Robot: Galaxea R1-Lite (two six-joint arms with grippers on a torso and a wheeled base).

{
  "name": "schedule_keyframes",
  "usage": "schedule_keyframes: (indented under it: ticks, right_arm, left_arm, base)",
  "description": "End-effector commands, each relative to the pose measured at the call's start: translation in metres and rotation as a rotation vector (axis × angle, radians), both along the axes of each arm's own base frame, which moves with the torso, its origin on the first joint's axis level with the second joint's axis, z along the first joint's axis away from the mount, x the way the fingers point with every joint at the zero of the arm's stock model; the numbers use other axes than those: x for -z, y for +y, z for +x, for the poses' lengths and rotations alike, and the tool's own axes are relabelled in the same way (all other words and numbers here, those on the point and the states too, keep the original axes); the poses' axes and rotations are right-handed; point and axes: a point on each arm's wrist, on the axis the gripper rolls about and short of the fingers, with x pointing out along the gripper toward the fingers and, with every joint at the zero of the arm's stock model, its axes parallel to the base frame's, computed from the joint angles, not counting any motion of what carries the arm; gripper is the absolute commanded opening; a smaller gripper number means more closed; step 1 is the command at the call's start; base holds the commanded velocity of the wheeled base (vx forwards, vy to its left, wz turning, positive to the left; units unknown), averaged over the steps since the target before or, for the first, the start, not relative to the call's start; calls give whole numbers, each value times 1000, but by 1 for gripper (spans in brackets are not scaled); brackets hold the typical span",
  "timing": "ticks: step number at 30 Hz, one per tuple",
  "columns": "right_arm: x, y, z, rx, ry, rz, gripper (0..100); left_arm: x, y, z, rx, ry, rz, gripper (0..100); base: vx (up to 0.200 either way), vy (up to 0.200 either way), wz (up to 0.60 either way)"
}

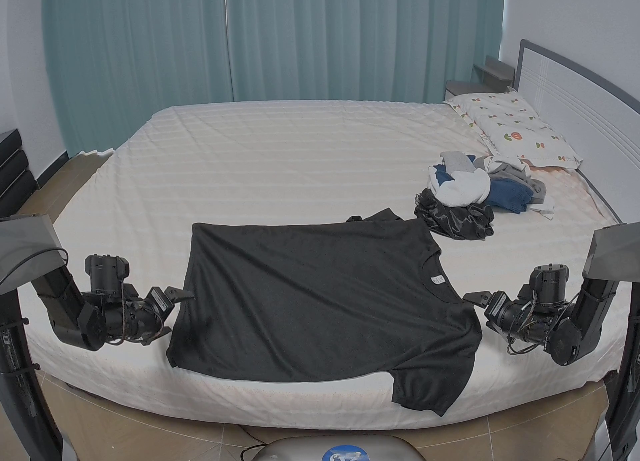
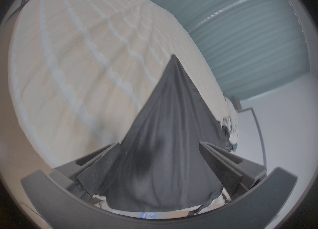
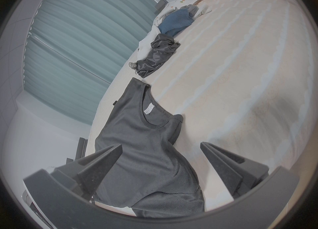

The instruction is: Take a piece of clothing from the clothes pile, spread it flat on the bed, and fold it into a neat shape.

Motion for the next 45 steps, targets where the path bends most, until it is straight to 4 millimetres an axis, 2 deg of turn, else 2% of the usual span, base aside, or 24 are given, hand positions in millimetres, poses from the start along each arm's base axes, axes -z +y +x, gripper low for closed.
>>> schedule_keyframes:
  ticks: [1, 7, 26, 27, 35, 41, 45]
  right_arm:
    - [0, 0, 0, -1, 1, 2, 100]
    - [1, 0, 0, -1, 2, 1, 100]
    - [0, 0, 0, -2, 0, 3, 100]
    - [0, 0, 0, -3, -1, 1, 100]
    - [1, -1, -4, -16, 5, -25, 100]
    - [10, 1, -26, -137, 43, -155, 100]
    - [15, 5, -38, -244, 66, -170, 100]
  left_arm:
    - [5, -14, -19, 69, 29, 51, 100]
    - [21, -13, -27, 108, 63, 186, 100]
    - [36, -24, -30, 112, 115, 302, 100]
    - [36, -25, -31, 122, 114, 309, 0]
    - [37, -23, -32, 88, 130, 396, 0]
    - [36, -21, -39, 92, 175, 494, 0]
    - [33, -21, -39, 88, 168, 496, 0]
  base:
    - [0, 0, 0]
    - [0, 0, 0]
    - [0, 0, 0]
    - [0, 0, 0]
    - [0, 0, 0]
    - [0, 0, 0]
    - [0, 0, 0]
